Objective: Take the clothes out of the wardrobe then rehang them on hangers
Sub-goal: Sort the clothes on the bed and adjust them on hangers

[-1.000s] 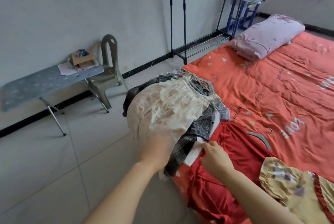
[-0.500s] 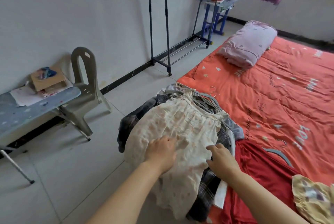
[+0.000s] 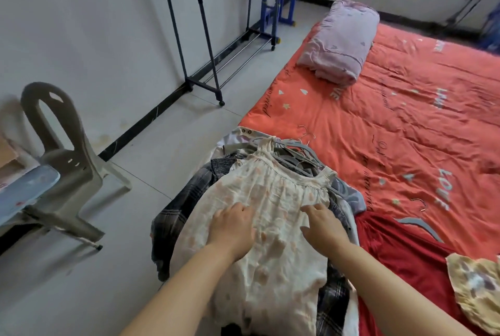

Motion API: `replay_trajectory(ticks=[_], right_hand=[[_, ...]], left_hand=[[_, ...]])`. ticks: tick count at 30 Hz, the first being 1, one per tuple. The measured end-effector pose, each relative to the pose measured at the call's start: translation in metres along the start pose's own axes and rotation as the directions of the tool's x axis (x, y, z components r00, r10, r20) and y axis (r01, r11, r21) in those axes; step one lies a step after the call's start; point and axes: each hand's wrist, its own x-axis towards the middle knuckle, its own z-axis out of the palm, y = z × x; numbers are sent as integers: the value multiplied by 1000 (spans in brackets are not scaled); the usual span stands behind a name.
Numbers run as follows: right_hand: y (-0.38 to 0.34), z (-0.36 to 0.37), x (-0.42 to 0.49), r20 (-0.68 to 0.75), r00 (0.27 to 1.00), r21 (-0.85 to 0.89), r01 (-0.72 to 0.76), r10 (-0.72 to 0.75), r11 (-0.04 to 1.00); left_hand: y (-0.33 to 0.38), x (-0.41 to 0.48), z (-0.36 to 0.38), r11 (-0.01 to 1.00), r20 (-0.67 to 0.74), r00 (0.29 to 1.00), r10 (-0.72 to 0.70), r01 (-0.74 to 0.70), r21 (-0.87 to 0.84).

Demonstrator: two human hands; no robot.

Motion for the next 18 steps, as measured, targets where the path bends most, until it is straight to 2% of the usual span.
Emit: replay_trajectory(ticks=[5, 13, 18], right_hand=[[2, -2, 82, 2, 1000, 103, -23, 23, 994], [43, 4, 197, 72, 988, 115, -144, 137, 983], [76, 6, 265, 10, 978, 165, -209, 210, 964]], left_hand=[[-10, 73, -10, 1000, 81, 997, -5, 4, 9], [-7, 182, -9, 997, 155, 986, 63, -68, 30], [-8, 240, 6, 997, 185, 980, 72, -75, 10]])
